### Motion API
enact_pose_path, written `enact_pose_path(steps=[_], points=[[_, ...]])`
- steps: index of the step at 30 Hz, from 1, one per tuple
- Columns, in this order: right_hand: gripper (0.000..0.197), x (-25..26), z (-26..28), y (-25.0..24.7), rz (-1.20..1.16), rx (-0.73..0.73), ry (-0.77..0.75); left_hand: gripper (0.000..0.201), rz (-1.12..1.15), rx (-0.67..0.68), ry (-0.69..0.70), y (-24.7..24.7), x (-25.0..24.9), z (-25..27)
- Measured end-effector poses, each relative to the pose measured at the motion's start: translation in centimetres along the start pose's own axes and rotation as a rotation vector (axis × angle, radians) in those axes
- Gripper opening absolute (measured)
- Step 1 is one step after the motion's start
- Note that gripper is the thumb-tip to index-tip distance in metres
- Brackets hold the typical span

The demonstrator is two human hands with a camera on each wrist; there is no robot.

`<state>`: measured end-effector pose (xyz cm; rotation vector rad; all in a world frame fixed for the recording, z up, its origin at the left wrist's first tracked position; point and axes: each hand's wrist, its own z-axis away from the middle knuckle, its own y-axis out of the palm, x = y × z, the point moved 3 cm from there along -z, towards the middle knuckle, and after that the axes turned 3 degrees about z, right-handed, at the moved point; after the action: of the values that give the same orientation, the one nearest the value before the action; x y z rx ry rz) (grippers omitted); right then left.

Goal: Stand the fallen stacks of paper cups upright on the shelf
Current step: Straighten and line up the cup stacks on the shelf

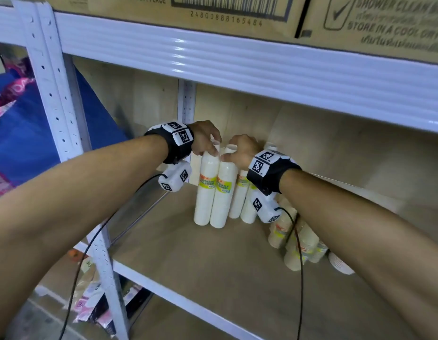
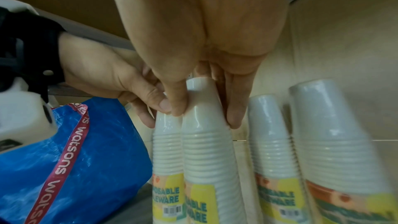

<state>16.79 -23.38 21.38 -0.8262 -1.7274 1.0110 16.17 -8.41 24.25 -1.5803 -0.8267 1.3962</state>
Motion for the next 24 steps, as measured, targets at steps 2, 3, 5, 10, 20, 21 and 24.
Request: enact_pose_path(steps=[2, 3, 5, 10, 20, 21, 24], points=[[0.069, -0.8, 0.8, -0.7, -0.001, 0.001, 0.025, 0.044, 0.013, 0.004, 0.018, 0.5, -1.1, -0.1], [0.069, -1.1, 1.2, -1.1, -0.003, 0.0, 0.035, 0.044, 0.017, 0.008, 0.027, 0.8, -1.6, -0.3], [0.068, -2.1, 1.9, -1.9, -0.016, -0.007, 0.049, 0.044, 0.019, 0.017, 0.046, 1.3, -2.5, -0.6], [0.069, -4.0, 3.3, -3.3, -0.092, -0.027, 0.06, 0.046, 0.02, 0.017, 0.078, 2.5, -4.2, -1.4], [0.056, -5.6, 4.4, -3.9, -0.061, -0.019, 0.073, 0.048, 0.074, 0.002, 0.126, 4.4, -6.3, -2.9], [0.054, -5.7, 4.4, -3.9, -0.046, -0.024, 0.076, 0.048, 0.07, -0.001, 0.132, 4.6, -6.3, -3.2], [0.049, -6.0, 4.6, -3.9, -0.029, -0.031, 0.077, 0.048, 0.052, -0.005, 0.139, 4.9, -6.3, -3.4]])
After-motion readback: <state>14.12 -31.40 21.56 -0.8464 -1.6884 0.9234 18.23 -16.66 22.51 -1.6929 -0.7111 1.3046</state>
